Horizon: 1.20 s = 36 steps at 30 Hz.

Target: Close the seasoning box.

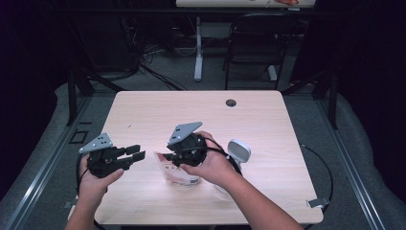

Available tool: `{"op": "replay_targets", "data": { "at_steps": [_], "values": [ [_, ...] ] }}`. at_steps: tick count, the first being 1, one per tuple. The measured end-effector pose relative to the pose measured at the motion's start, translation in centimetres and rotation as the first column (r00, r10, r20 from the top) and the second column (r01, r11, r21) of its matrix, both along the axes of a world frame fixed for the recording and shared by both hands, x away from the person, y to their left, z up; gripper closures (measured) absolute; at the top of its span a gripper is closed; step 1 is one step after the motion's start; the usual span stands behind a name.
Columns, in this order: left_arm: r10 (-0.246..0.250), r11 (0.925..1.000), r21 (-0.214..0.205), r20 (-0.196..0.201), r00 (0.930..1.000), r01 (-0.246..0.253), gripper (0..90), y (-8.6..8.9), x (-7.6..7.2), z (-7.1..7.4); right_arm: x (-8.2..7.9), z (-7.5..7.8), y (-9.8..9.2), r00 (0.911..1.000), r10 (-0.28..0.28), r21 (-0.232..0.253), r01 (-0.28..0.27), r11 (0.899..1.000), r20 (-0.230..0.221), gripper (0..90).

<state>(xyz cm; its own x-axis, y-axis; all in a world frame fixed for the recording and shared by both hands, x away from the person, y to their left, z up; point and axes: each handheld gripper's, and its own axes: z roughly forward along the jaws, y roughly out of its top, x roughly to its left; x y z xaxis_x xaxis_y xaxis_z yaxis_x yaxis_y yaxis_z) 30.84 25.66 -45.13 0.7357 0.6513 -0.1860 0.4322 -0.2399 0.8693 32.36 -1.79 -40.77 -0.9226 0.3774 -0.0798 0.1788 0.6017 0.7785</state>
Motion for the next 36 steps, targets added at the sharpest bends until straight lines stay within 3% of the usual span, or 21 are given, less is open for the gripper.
{"op": "replay_targets", "data": {
  "at_steps": [14, 36],
  "values": [
    [0.003, 1.0000, -0.002, -0.001, 1.0000, -0.003, 62.5, 0.2, 0.1, -0.1, 0.1, -0.3, 1.8, 0.9997, 0.021, -0.069, -0.020, 0.997, 0.011, 70.1],
    [0.003, 1.0000, 0.006, -0.003, 1.0000, -0.003, 62.6, 0.1, 0.2, -0.2, 0.1, -0.6, 2.8, 0.9993, 0.027, -0.150, -0.023, 0.988, 0.026, 76.1]
  ]
}}
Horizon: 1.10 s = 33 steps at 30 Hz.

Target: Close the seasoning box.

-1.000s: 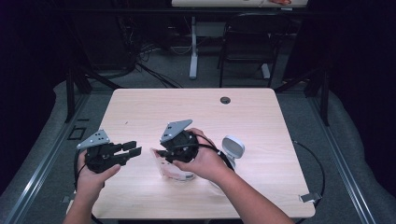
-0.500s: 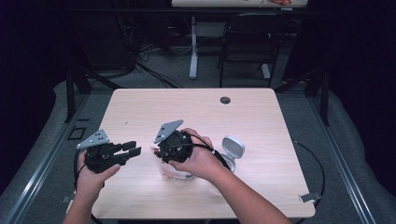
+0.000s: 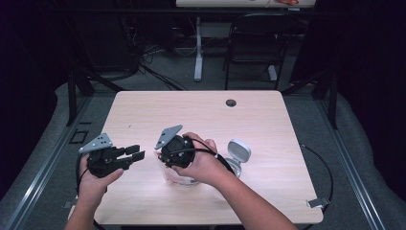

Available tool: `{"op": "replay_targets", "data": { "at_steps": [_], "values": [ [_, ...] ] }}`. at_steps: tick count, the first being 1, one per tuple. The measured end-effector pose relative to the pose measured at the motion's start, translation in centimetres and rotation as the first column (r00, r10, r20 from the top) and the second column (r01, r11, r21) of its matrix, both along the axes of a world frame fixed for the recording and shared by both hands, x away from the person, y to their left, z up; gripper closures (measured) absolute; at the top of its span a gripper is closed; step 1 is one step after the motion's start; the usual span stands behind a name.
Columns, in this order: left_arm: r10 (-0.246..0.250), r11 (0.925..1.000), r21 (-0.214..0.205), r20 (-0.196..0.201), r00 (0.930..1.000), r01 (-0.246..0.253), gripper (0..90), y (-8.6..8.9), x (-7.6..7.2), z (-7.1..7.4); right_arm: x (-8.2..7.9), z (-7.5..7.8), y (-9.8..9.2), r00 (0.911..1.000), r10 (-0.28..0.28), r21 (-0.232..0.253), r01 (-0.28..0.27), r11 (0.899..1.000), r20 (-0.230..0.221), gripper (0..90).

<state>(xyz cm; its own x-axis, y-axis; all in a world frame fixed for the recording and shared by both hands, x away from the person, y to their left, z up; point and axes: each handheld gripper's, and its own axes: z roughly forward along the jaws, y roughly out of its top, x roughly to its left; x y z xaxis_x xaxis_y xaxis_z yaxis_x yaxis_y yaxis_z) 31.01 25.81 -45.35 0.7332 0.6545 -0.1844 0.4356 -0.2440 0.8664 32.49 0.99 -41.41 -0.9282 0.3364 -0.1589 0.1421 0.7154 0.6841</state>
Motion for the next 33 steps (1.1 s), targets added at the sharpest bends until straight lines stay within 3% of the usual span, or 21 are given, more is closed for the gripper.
{"op": "replay_targets", "data": {
  "at_steps": [9, 16, 33],
  "values": [
    [-0.001, 1.0000, 0.002, -0.001, 1.0000, 0.001, 62.6, -0.01, 0.02, -0.04, -0.11, 0.12, 0.34, 0.9998, 0.007, -0.047, -0.006, 0.999, 0.016, 80.9],
    [0.001, 1.0000, 0.003, -0.003, 1.0000, -0.001, 62.6, -0.06, 0.02, -0.10, -0.05, 0.08, 0.34, 0.9998, 0.018, -0.050, -0.017, 0.999, 0.007, 84.7],
    [0.000, 1.0000, 0.007, -0.006, 1.0000, 0.000, 62.6, -0.01, 0.07, -0.23, -0.20, 0.34, 0.47, 0.9969, 0.058, -0.102, -0.052, 0.993, 0.053, 90.0]
  ]
}}
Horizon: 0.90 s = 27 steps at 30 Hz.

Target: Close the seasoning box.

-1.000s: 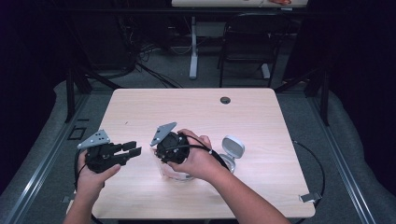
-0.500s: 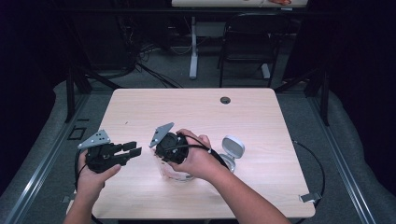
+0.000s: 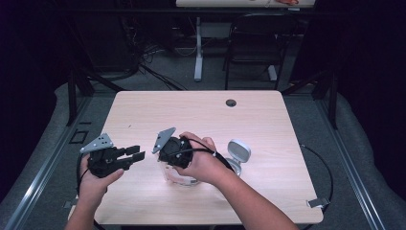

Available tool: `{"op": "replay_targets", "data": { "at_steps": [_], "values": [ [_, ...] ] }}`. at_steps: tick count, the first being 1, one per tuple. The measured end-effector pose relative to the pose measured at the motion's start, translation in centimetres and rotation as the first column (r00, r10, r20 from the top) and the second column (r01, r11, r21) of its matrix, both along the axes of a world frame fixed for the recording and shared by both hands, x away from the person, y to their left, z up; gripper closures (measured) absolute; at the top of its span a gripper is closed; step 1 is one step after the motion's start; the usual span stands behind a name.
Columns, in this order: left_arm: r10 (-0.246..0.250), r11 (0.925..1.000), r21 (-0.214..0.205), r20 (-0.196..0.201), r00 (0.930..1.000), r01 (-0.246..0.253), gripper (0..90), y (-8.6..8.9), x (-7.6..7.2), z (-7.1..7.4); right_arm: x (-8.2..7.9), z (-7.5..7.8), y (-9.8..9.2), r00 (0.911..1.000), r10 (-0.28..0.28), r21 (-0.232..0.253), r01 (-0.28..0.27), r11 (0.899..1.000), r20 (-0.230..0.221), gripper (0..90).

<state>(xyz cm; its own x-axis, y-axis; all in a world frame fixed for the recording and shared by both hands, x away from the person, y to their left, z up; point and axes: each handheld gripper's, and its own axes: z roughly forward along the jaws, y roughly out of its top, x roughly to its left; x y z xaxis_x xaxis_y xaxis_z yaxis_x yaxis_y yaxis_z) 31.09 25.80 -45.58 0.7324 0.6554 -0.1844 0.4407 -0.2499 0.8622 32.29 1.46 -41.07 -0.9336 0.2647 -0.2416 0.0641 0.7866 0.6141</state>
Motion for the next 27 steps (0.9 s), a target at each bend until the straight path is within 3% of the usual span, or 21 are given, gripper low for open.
{"op": "replay_targets", "data": {
  "at_steps": [6, 10, 27],
  "values": [
    [-0.003, 1.0000, 0.000, -0.004, 1.0000, 0.003, 62.1, -0.2, 0.0, -0.1, 0.1, 0.2, -0.4, 1.0000, -0.008, 0.002, 0.008, 1.000, -0.002, 90.0],
    [-0.017, 0.9995, 0.028, 0.002, 0.9998, 0.017, 60.2, -0.6, 0.0, -0.3, 0.0, 0.3, -0.8, 1.0000, -0.005, 0.003, 0.005, 1.000, -0.002, 90.0],
    [-0.077, 0.9965, 0.032, -0.009, 0.9970, 0.077, 54.3, -1.4, 0.0, -0.7, -0.1, 1.5, -2.9, 0.9995, -0.022, 0.087, 0.024, 0.996, -0.024, 90.0]
  ]
}}
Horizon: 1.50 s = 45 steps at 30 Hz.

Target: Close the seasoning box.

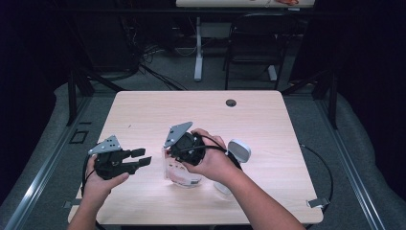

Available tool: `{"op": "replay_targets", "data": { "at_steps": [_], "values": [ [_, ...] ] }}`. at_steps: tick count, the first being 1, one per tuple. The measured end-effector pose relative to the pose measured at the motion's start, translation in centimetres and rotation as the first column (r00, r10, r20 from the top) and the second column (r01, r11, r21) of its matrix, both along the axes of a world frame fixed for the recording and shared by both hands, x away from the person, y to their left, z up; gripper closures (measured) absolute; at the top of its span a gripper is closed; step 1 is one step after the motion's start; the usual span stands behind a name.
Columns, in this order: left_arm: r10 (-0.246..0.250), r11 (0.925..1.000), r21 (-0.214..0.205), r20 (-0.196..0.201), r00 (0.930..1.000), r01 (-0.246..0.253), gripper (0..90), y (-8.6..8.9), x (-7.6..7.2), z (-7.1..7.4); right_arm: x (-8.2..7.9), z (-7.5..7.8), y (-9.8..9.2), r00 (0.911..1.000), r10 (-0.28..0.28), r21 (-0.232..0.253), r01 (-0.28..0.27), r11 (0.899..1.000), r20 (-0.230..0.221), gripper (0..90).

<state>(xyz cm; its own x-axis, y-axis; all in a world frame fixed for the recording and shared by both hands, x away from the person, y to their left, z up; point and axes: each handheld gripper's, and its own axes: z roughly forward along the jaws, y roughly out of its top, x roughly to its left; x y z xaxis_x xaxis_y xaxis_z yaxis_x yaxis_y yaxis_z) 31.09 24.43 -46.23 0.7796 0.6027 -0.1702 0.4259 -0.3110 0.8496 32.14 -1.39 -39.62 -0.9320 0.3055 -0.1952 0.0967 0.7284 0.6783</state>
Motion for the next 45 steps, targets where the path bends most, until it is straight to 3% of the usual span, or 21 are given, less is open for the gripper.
{"op": "replay_targets", "data": {
  "at_steps": [11, 29, 45],
  "values": [
    [-0.041, 0.9992, -0.001, -0.001, 0.9992, 0.041, 49.0, -0.8, -0.2, -0.7, -0.6, 0.9, -0.7, 0.9998, 0.004, 0.020, -0.005, 1.000, 0.018, 90.0],
    [-0.141, 0.9897, -0.022, 0.001, 0.9900, 0.141, 45.8, -2.8, -0.5, -1.9, -1.1, 2.6, -1.4, 0.9992, 0.017, 0.047, -0.018, 0.999, 0.037, 90.0],
    [-0.211, 0.9770, 0.027, -0.005, 0.9774, 0.211, 45.7, -4.8, -0.6, -3.3, -1.7, 3.6, -1.6, 0.9980, 0.020, 0.060, -0.024, 0.998, 0.060, 90.0]
  ]
}}
